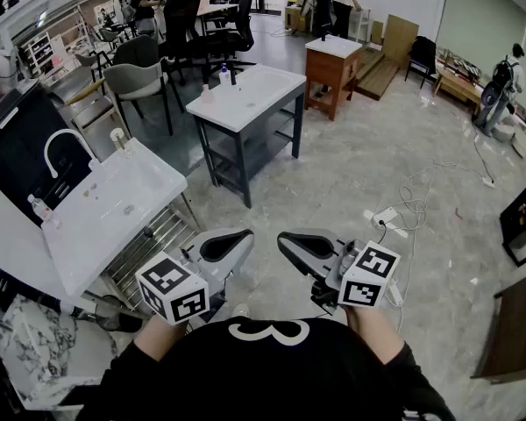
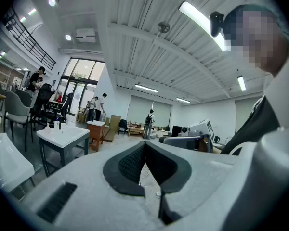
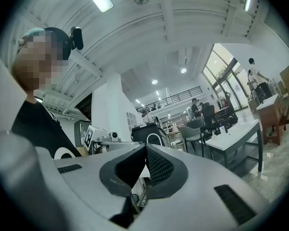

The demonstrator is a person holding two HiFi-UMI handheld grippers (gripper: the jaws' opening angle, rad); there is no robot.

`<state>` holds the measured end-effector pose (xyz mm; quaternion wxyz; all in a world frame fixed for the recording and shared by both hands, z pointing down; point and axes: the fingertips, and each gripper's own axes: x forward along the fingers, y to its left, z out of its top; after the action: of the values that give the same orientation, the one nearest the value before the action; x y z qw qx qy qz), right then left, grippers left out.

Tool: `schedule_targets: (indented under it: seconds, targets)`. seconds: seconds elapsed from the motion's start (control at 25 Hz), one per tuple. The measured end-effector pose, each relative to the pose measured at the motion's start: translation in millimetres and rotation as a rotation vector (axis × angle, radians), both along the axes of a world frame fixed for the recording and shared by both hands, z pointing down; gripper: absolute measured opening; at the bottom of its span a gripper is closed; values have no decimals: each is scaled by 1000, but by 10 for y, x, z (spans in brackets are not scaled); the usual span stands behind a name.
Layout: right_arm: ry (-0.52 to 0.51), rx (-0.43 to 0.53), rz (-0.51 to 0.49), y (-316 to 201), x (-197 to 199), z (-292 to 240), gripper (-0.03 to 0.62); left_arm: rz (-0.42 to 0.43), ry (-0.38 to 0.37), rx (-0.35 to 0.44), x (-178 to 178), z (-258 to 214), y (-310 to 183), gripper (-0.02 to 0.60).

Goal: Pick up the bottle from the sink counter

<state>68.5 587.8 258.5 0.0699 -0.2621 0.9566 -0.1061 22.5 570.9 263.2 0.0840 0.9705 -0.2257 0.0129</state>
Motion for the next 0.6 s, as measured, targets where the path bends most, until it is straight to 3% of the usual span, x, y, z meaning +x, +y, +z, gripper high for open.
schedule_targets:
  seconds: [0.6]
  targets:
    - [26, -50, 22, -428, -321, 235, 14, 2, 45, -72, -345, 260, -442, 15]
